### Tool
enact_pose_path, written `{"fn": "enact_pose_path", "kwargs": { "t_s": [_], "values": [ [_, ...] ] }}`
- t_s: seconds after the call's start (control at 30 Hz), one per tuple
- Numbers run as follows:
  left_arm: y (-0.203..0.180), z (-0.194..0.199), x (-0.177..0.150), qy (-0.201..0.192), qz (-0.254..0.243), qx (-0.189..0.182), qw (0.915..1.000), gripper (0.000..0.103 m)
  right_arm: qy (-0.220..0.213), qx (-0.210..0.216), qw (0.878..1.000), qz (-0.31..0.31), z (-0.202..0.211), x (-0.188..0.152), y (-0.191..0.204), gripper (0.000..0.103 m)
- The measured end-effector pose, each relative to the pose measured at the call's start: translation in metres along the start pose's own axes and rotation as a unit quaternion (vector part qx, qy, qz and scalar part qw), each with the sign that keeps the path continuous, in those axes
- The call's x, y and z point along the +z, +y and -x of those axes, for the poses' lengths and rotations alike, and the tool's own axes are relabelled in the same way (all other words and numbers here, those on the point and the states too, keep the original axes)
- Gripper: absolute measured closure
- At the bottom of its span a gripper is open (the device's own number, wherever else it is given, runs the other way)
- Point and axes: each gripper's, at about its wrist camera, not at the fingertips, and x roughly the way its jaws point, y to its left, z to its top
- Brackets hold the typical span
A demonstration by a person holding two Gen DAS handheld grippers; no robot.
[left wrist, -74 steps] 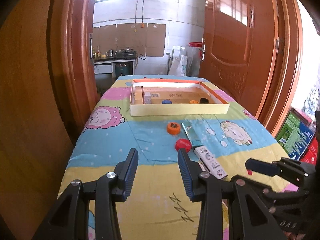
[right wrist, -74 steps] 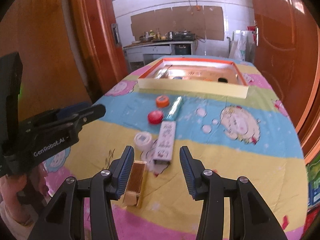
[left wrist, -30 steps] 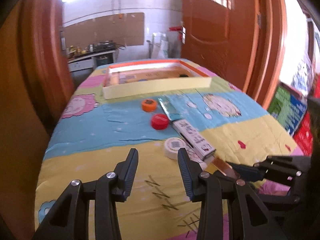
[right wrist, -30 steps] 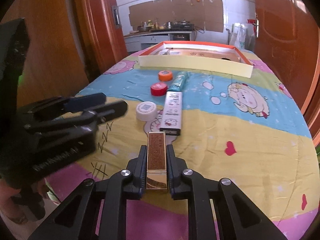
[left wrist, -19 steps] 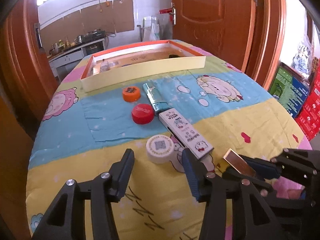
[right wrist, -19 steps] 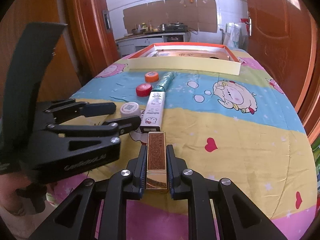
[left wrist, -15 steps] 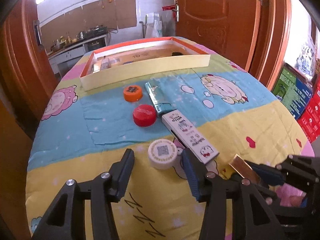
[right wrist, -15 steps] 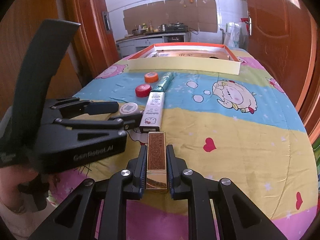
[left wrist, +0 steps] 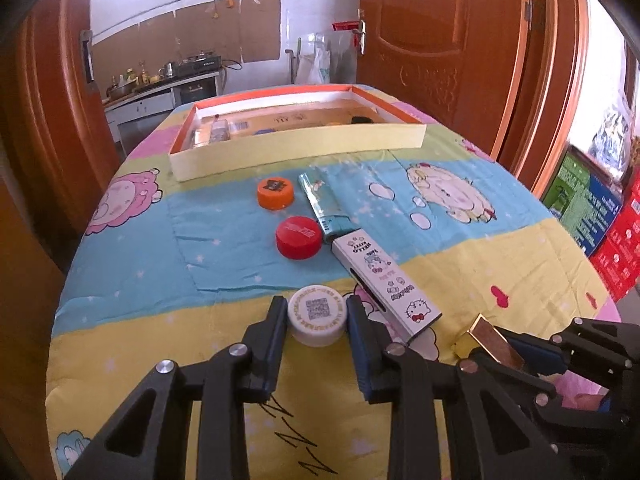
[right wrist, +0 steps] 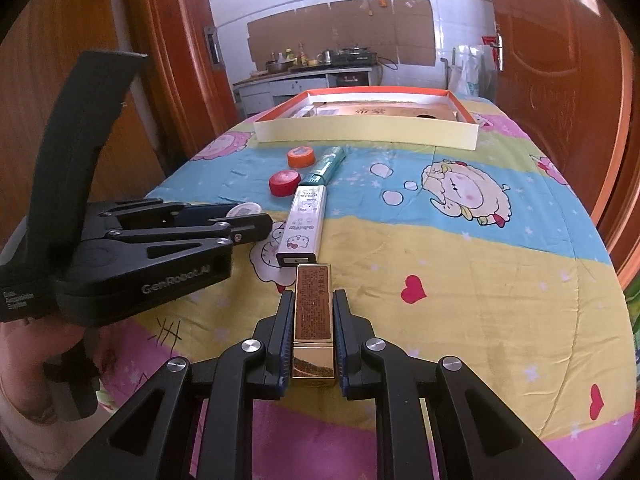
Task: Organize rigid objects
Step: 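Grasp the white round tin with the left gripper while the right gripper lifts the gold case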
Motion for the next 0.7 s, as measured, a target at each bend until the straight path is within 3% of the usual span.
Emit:
{"fn": "enact_pose_path", "kwargs": {
  "t_s": [0.4, 0.7],
  "values": [
    [0.013, 0.033, 0.025, -0.059, 0.029, 0.028, 0.9975, 0.072, -0.029, -0.036, 0.999, 0.014, 0.01, 0.034, -0.001, 0.085],
    [0.023, 0.041, 0.051, -0.081, 0.038, 0.039, 0.9953, 0.072, -0.049, -0.066, 0.997, 0.007, 0.007, 0.071, -0.009, 0.085]
  ]
}}
